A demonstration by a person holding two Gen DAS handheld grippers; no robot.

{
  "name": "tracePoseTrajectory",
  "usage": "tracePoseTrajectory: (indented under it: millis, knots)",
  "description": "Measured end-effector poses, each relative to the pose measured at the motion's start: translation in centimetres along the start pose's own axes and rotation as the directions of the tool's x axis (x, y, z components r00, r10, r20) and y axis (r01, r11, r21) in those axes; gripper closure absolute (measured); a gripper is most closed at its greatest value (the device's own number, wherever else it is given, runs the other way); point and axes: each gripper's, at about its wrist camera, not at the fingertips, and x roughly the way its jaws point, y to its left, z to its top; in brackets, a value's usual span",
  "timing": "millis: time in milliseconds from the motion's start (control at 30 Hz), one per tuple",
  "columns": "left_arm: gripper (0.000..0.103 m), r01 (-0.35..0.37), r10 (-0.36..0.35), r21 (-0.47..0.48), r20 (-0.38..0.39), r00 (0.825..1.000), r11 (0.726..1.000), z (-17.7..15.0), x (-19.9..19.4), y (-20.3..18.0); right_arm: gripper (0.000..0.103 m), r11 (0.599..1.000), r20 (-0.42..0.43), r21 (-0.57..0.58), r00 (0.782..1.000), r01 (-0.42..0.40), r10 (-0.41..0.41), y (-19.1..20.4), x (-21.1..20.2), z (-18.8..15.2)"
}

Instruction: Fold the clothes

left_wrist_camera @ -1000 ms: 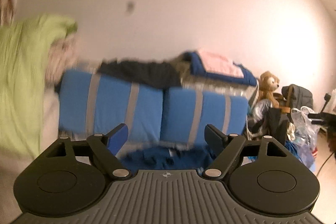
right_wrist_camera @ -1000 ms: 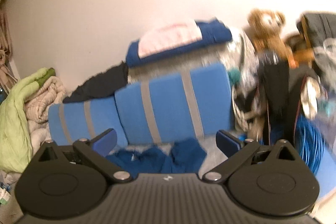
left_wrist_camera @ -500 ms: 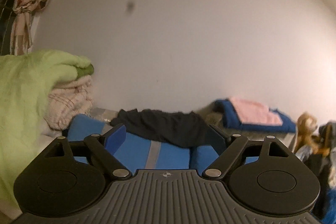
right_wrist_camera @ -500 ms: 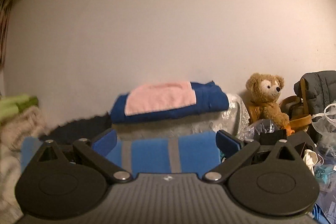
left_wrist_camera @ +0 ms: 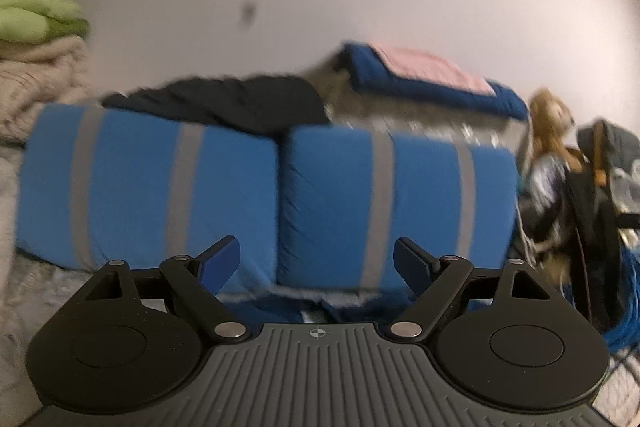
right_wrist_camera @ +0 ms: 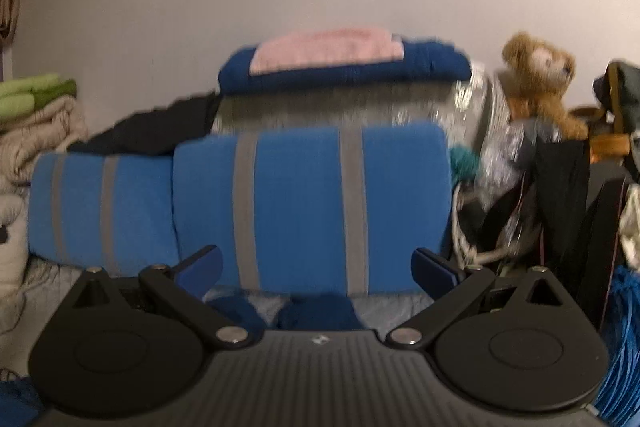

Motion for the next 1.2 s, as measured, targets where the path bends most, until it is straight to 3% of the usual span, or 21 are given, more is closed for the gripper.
tracePoseTrajectory:
  millis: [300,500,600,1200]
  knots:
    - [0.018,0.068,-0.067,0.012,-0.061,0.996,0.998,-5.3,3.9,-1.7,0.001,1.000,-0.086,0.026,0.996,-0.016,0.018,-0.9,2.3,-4.1]
    - [0.018,0.108,-0.125,-0.125,-0.134,0.983,0.986,-8.8,6.1,-0.2,0.001,0.999,-0.122,0.030,0.993,0.011,-0.007,-1.3,3.8,-6.1]
    - [0.018,0.116,-0.136,-0.147,-0.141,0.981,0.982,-10.1,6.7,0.4,0.001,1.000,-0.147,0.007,0.989,0.022,-0.020,-1.2,4.9,-7.0]
    - [0.018,0.083,-0.117,-0.209,-0.155,0.981,0.974,-10.9,6.9,1.8,0.001,0.998,-0.200,-0.039,0.978,0.048,-0.055,0.7,14.0,-10.9]
